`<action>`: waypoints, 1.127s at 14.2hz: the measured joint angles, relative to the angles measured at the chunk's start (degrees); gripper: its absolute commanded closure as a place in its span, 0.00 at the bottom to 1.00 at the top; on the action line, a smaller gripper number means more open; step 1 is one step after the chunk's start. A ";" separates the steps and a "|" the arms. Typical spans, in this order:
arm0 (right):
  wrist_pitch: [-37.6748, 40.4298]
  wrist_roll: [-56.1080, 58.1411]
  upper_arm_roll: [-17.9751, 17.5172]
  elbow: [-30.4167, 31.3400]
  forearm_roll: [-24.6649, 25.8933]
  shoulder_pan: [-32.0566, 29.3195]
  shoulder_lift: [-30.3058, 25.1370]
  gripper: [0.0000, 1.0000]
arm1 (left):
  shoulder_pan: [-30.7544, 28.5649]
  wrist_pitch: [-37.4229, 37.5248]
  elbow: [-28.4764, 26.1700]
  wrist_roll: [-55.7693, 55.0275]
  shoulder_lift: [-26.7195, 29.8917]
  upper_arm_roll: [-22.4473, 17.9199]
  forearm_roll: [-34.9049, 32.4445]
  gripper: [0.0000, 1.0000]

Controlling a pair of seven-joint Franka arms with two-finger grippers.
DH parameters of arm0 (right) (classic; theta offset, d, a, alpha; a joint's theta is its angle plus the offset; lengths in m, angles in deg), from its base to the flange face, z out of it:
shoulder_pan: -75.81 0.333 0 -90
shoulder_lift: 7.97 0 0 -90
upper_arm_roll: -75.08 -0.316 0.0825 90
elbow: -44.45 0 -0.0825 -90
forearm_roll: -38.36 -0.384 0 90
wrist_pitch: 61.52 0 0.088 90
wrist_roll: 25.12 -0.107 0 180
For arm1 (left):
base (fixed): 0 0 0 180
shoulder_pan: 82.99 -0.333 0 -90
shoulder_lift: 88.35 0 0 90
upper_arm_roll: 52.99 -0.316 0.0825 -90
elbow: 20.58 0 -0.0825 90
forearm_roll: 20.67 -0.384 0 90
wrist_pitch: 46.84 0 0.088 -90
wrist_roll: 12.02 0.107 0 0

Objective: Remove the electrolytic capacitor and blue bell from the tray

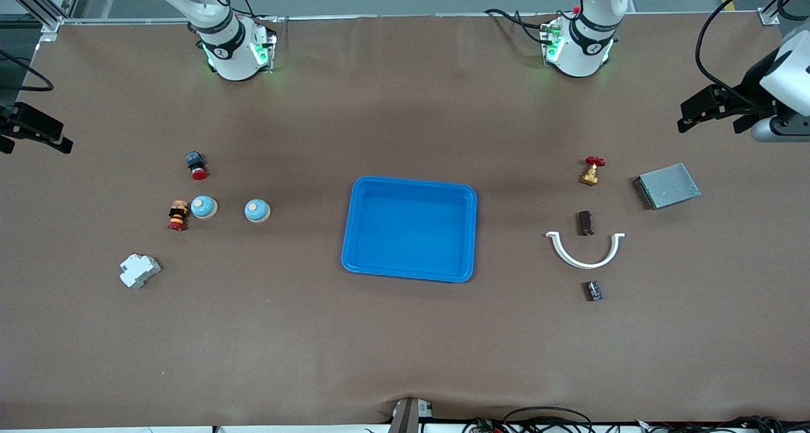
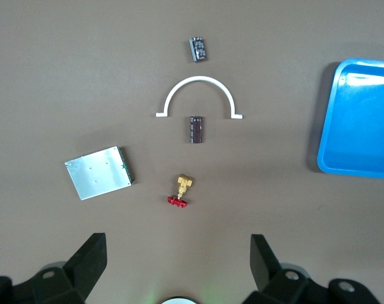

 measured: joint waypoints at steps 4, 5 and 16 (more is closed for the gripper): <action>0.00 0.00 -0.11 -0.01 0.00 0.00 0.00 0.00 | 0.13 -1.29 -2.41 0.06 1.80 1.23 0.00 0.00; 0.00 0.00 -0.11 -0.01 0.00 0.00 0.00 0.00 | 0.13 -1.38 -2.57 0.06 2.13 1.22 0.00 0.00; 0.35 0.00 -0.07 -0.03 0.00 0.00 -1.36 0.00 | -0.37 -2.20 -2.69 5.68 1.68 0.86 0.00 0.00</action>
